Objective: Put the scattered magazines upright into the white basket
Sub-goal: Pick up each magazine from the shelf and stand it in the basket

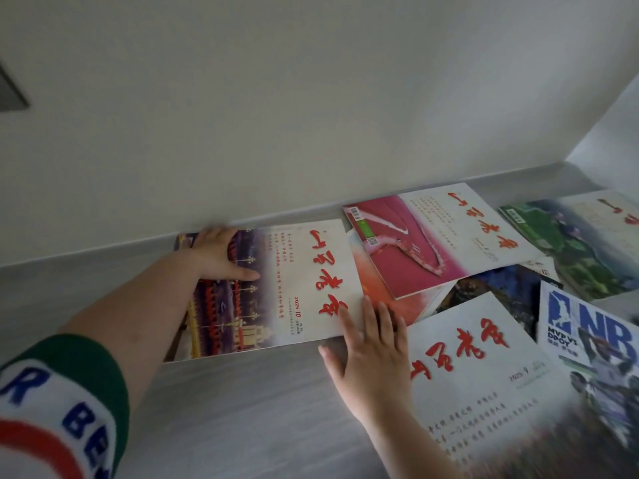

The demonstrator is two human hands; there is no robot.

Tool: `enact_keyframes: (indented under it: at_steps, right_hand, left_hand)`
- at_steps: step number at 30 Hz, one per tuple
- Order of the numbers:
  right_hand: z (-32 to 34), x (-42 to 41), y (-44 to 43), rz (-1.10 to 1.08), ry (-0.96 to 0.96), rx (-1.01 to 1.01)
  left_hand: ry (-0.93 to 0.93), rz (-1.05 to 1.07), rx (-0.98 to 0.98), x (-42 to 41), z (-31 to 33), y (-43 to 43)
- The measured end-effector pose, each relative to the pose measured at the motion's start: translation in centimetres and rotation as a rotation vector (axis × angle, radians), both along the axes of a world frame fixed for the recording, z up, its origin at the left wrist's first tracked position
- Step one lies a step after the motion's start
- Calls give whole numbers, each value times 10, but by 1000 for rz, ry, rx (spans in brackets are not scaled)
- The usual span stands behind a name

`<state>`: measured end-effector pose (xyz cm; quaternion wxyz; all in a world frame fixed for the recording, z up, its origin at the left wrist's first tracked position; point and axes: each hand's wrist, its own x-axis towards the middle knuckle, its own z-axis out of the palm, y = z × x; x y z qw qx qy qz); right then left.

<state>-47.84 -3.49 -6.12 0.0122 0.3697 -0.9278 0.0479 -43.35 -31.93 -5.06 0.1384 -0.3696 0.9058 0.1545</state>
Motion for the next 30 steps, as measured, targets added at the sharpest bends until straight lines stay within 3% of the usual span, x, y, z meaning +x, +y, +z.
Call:
enact_keyframes:
  at_steps: [6,9,13,17,20,23,25,26,30]
  right_hand:
    - [-11,-3,2,80,-161,-12]
    - [-15,-4,2,77,-145,-32]
    - [-12,-2,2,71,-149,-50]
    - [-4,1,6,61,-207,-172]
    - [21,12,-5,-80,-459,-624]
    - [56,29,-31,-96,-980,-1003]
    - [78,43,-49,-53,-1263,-999]
    - [87,50,-57,-15,-1311,-962]
    - [125,84,-88,113,-1225,-914]
  left_hand:
    - [62,83,-136,12,9,3]
    - [106,150,-244,25,23,9]
    - [354,193,-173,47,52,36]
    - [485,216,-249,83,88,70]
    - [650,279,-211,116,112,94]
    - [884,364,-122,150,132,110]
    - [1072,444,-26,172,144,116]
    - [1144,483,15,184,149,117]
    - [1323,577,42,242,163,116]
